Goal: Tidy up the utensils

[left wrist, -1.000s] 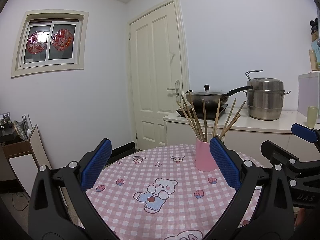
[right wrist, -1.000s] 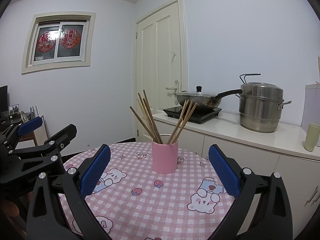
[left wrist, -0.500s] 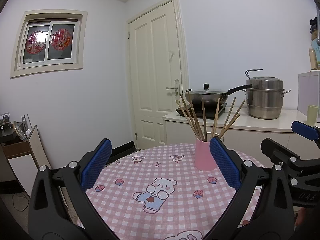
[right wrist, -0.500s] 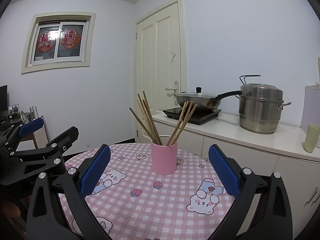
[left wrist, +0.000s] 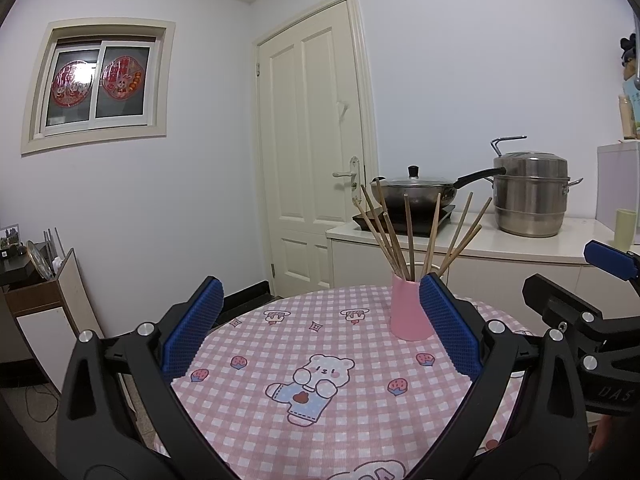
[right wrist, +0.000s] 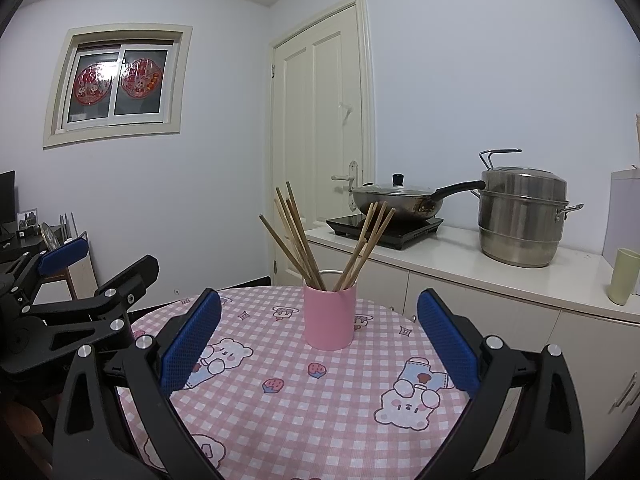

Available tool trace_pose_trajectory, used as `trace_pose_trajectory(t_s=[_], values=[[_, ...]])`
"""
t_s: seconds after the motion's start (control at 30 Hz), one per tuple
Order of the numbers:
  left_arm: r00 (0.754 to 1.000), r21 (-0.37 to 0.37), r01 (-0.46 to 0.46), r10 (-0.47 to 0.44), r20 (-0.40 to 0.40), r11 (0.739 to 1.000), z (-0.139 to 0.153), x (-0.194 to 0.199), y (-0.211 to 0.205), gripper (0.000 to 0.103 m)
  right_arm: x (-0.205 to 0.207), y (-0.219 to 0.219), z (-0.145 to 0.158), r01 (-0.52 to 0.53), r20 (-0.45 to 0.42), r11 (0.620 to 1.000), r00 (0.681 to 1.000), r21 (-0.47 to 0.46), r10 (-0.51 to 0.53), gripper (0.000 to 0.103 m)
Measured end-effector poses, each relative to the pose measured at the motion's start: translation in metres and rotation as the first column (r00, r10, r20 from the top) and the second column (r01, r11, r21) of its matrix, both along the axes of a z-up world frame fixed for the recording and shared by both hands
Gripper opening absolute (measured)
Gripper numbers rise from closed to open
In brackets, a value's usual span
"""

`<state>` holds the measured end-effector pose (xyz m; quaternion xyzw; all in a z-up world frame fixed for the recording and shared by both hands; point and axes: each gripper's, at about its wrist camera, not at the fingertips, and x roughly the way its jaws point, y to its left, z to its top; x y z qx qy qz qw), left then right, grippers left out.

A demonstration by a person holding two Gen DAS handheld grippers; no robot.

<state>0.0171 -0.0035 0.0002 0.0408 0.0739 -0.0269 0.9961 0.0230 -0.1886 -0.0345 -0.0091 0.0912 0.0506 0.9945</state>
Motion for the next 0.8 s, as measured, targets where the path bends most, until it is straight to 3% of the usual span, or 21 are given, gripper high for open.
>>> trace_pose_trajectory(t_s=[0.8], values=[[0.999,-0.004,-0.007,0.007,-0.039,1.0,-0.009,0.011,-0.001,0.097,0.01,-0.004,-0.006,0.0,-0.026,1.0,1.0,0.005,0.0,0.095]])
